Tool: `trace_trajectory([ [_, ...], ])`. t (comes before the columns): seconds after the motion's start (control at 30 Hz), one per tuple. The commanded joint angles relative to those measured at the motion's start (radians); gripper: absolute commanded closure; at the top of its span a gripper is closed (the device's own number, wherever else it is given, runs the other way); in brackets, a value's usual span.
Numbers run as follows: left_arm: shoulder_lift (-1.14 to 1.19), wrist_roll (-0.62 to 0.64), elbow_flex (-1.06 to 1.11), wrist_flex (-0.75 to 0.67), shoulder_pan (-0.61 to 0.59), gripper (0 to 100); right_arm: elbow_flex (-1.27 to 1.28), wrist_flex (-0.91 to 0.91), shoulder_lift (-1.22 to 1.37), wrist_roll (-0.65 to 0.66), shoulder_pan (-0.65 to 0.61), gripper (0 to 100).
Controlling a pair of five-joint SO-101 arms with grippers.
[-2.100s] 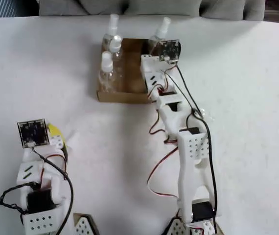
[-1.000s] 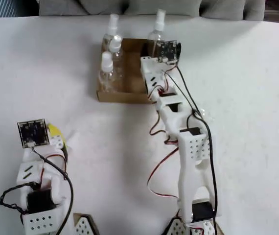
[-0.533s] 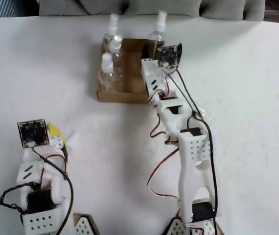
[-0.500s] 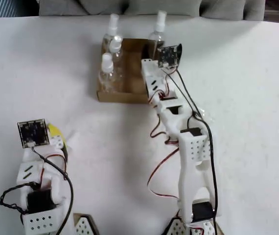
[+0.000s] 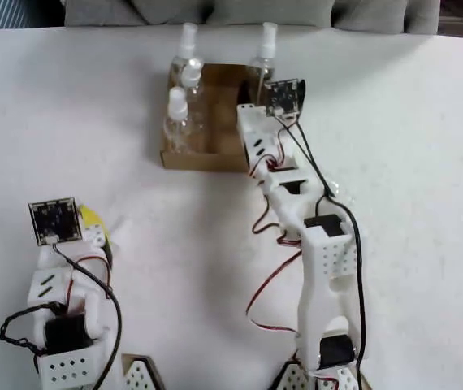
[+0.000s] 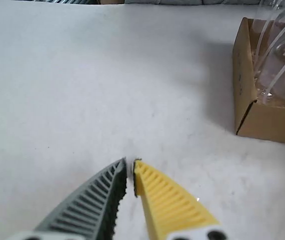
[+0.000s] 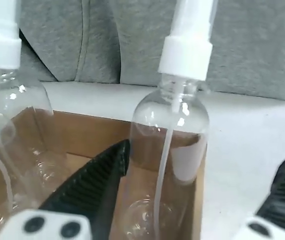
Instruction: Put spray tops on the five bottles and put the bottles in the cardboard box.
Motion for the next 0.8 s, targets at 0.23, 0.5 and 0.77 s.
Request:
trace_trajectory([
  [0.23, -0.002, -0.011, 0.000, 0.006, 0.005, 96, -0.003, -0.013, -0.070, 0.006, -0.002, 60.8],
  [0.5, -0.002, -0.011, 0.000, 0.006, 0.005, 96, 0.041, -0.015, -0.076, 0.017, -0.036, 60.8],
  [0.77, -0.002, -0.011, 0.000, 0.006, 0.005, 96, 0.038, -0.019, -0.074, 0.017, -0.028, 60.8],
])
